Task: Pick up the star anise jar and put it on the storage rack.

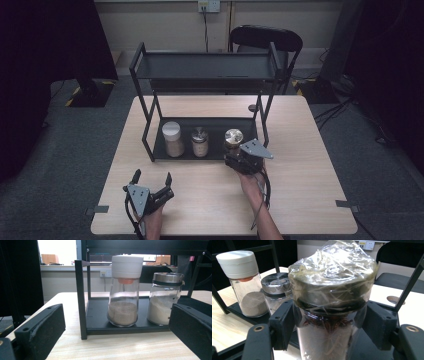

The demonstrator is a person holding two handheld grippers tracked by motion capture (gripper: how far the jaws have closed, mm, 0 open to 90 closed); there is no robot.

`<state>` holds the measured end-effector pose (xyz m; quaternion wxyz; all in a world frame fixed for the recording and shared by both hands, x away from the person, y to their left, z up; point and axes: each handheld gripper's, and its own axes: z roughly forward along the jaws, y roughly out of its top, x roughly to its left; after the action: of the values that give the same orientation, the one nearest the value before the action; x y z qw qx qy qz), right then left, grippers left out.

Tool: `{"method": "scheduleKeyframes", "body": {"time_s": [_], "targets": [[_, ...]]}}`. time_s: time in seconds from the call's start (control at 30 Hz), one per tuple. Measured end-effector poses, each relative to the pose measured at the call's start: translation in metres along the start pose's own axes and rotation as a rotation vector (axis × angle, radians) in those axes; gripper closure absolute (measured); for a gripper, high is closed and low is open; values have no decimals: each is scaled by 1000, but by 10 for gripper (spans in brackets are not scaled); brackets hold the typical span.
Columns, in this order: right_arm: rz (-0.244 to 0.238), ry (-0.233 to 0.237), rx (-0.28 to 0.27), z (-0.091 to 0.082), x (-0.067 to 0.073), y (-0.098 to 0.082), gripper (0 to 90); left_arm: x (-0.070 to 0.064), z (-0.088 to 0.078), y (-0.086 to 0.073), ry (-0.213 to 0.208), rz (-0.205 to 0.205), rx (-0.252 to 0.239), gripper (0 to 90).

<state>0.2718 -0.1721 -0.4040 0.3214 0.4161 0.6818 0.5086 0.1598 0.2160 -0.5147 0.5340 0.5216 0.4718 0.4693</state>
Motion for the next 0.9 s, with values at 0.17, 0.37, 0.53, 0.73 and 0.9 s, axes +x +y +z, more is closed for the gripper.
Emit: {"method": "scheduleKeyframes", "body": {"time_s": [0.17, 0.37, 0.53, 0.73, 0.9], "targets": [[6, -2, 1, 4, 1, 0, 310, 0, 0, 0, -1, 2, 1, 1], [13, -2, 5, 9, 2, 2, 310, 0, 0, 0, -2, 1, -1, 1], [13, -10, 11, 14, 3, 1, 310, 0, 0, 0, -2, 2, -1, 1], [17, -18, 19, 20, 5, -1, 310, 0, 0, 0, -3, 3, 0, 1], [18, -24, 23, 23, 6, -2, 310, 0, 0, 0, -3, 2, 0, 1]]}}
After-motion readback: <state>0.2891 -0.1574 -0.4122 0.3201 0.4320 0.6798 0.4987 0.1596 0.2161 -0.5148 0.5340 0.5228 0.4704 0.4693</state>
